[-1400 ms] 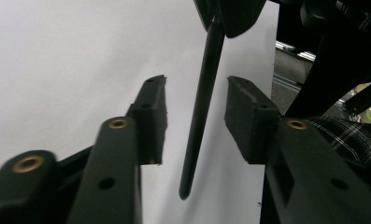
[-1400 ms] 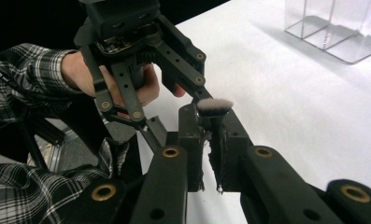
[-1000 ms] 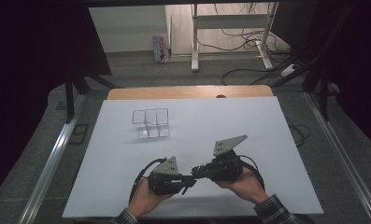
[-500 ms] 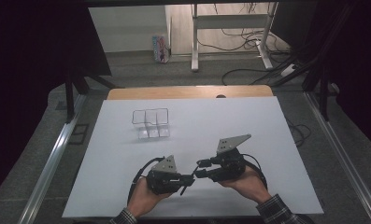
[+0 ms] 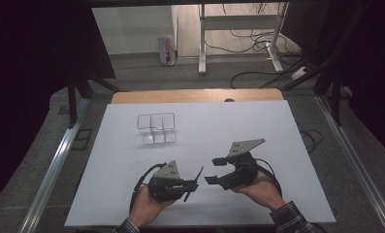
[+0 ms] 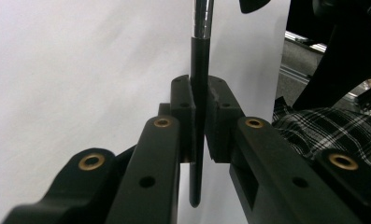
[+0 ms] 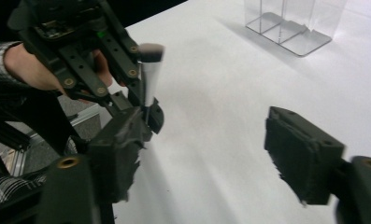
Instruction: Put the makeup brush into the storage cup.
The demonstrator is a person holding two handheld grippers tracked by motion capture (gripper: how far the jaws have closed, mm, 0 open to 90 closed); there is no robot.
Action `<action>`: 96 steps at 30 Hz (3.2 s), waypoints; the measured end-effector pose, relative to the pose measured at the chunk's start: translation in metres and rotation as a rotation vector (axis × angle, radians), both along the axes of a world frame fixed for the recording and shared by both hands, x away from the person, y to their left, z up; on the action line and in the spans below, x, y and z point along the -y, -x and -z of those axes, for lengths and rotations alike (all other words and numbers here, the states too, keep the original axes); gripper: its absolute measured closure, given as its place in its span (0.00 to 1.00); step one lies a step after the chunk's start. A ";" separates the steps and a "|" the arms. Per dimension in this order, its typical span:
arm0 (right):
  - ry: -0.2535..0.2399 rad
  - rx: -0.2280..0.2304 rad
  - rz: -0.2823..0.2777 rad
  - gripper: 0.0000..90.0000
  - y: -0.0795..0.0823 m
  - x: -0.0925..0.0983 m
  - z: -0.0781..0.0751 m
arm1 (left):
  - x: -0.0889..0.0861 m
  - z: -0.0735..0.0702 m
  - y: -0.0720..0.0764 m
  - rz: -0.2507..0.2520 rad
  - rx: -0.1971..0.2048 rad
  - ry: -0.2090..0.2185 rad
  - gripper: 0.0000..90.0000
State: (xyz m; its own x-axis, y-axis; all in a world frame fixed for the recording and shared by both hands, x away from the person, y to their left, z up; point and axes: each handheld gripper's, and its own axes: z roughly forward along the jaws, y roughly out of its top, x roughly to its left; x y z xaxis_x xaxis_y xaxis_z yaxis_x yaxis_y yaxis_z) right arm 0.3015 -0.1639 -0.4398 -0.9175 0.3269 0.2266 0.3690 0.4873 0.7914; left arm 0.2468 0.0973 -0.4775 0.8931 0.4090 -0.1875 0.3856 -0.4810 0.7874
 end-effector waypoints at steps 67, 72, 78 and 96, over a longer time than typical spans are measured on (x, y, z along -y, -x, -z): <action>0.160 0.145 0.249 0.00 0.020 0.056 0.016 | -0.086 -0.011 -0.013 -0.337 0.029 0.011 0.92; 0.154 0.141 0.278 0.00 0.023 0.061 0.017 | -0.092 -0.013 -0.016 -0.361 0.041 0.016 0.92; 0.146 0.145 0.315 0.00 0.025 0.070 0.017 | -0.096 -0.015 -0.021 -0.387 0.043 0.017 0.92; 0.195 0.131 0.376 0.00 0.033 0.092 0.024 | -0.105 -0.021 -0.044 -0.446 0.050 0.026 0.92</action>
State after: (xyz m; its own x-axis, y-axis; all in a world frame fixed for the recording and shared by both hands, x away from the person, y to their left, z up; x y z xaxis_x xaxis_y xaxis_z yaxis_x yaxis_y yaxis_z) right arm 0.2681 -0.2554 -0.4637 -0.7433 0.6687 0.0173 0.4519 0.4830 0.7500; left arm 0.2912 0.2027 -0.4561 0.6387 0.7518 -0.1636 0.5118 -0.2564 0.8199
